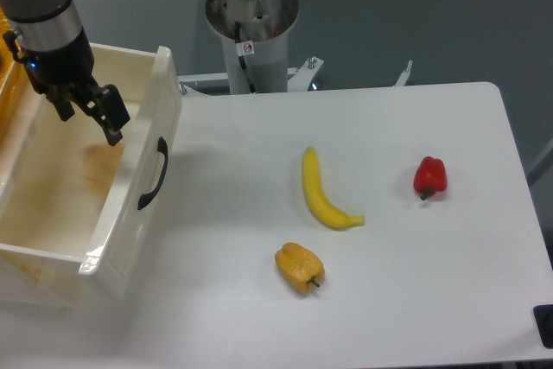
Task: Place the round bread in the upper white drawer
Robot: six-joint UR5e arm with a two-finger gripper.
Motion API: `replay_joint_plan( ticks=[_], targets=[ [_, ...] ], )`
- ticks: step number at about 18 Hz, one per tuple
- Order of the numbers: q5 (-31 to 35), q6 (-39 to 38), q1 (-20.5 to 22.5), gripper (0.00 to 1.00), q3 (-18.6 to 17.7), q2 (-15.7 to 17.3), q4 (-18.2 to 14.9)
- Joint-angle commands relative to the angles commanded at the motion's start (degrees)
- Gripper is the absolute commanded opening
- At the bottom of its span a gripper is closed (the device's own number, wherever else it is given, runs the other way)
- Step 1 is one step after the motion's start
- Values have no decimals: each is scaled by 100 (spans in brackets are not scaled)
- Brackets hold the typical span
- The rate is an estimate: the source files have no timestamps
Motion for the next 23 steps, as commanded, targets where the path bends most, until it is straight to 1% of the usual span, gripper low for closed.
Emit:
replay_joint_plan(
  ticks=[3,4,6,8,10,12,13,15,17,18,19,22,23],
  targets=[
    [9,87,61,100,-52,8,17],
    [9,253,192,100,-175,43,26],
    [-9,919,771,100,-368,289,18],
    [17,1763,1115,100,-448,325,9],
    [35,2065,1492,100,-448,325,9],
    [192,2083,1774,100,-440,316,0],
    [298,2083,1862,100,-439,290,17],
    [509,2092,2204,100,-457,237,9],
    [545,2101,2538,100,-448,88,9],
    [527,2170,2740,100,-448,70,0],
    [501,2406,2916,100,-448,18,9],
    [449,3713,3400,100,-457,-202,0],
    [335,4014,3549,100,-448,-290,0]
  ],
)
